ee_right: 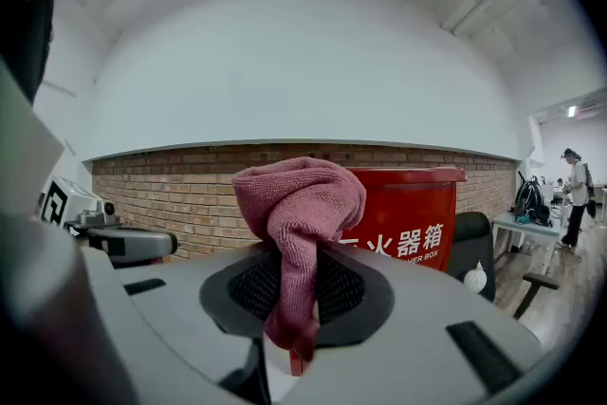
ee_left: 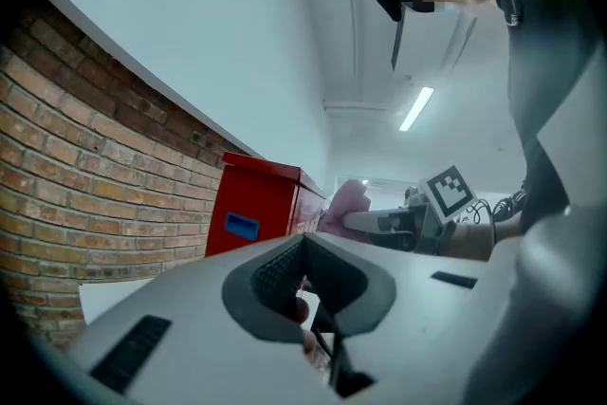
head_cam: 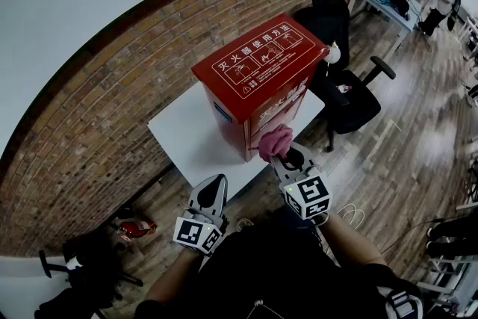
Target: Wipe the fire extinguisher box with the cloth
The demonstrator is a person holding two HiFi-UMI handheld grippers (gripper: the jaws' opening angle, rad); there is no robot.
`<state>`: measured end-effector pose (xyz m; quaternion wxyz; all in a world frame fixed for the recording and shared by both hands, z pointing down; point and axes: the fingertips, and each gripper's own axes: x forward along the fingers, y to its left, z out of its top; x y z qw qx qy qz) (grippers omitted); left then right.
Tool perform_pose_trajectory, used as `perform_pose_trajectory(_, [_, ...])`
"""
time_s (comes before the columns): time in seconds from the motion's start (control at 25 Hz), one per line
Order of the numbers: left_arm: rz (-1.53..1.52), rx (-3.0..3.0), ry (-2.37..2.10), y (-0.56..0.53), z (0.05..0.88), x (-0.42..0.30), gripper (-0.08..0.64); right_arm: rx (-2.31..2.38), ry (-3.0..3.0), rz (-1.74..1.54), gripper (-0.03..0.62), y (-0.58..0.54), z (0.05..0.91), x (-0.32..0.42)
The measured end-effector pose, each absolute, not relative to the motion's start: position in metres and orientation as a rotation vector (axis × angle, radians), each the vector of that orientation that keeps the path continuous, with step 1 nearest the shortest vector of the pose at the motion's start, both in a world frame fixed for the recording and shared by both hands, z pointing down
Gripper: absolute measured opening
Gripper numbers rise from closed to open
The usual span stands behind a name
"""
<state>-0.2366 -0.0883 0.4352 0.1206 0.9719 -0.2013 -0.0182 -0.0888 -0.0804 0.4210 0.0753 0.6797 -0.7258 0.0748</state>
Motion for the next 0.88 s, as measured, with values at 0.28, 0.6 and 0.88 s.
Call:
perform_pose_trajectory(0.28, [-0.053,2.832,-0.603,-0.090,0.435,-0.239,0.023,2.033,-2.181,0.271,0.083,-0.088,0.424,-0.090])
perform_pose_trajectory(0.6, [-0.051,2.816,-0.659,-0.092,0.437,-0.252,0.023,1.977,-2.180,0.242,0.083,-0.109,0.426,-0.096])
perform_pose_trajectory(0.88, [-0.044,2.794,-0.720,-0.096,0.441,-0.265,0.023,1.951,-2.190,0.165,0.083,-0.134,0.413,-0.099])
